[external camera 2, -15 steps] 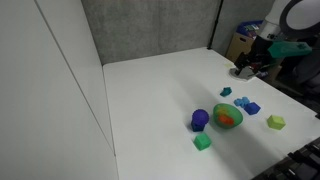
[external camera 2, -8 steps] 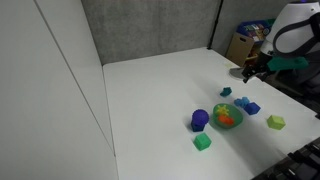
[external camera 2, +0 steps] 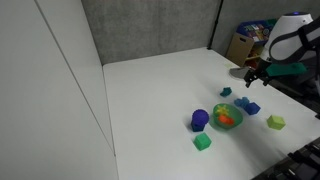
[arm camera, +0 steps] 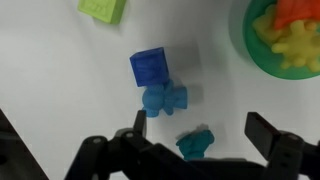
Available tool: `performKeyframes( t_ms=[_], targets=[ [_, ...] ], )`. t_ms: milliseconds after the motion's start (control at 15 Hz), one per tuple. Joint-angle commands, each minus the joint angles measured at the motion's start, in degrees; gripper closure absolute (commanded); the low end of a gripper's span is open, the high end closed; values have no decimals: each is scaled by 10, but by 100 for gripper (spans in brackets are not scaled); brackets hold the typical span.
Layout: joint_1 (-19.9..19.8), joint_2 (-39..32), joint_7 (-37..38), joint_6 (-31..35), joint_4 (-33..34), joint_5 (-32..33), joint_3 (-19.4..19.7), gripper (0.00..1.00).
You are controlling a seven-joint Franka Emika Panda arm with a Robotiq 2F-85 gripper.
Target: Put the light blue toy elephant in the green bowl
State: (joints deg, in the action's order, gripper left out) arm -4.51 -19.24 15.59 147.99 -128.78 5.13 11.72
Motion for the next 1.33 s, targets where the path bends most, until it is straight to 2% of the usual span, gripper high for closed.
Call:
performKeyframes(
  t_ms=[0, 133, 267, 733, 1267],
  targets=[
    [1, 0, -1, -1, 1, -1, 1, 0],
    [13, -22, 35, 32, 13, 31, 22, 0],
    [13, -39, 40, 65, 20, 41, 34, 0],
    [2, -132, 19, 182, 56, -2, 50, 0],
    [-12, -229, 6, 205, 105, -67, 41, 0]
  ],
)
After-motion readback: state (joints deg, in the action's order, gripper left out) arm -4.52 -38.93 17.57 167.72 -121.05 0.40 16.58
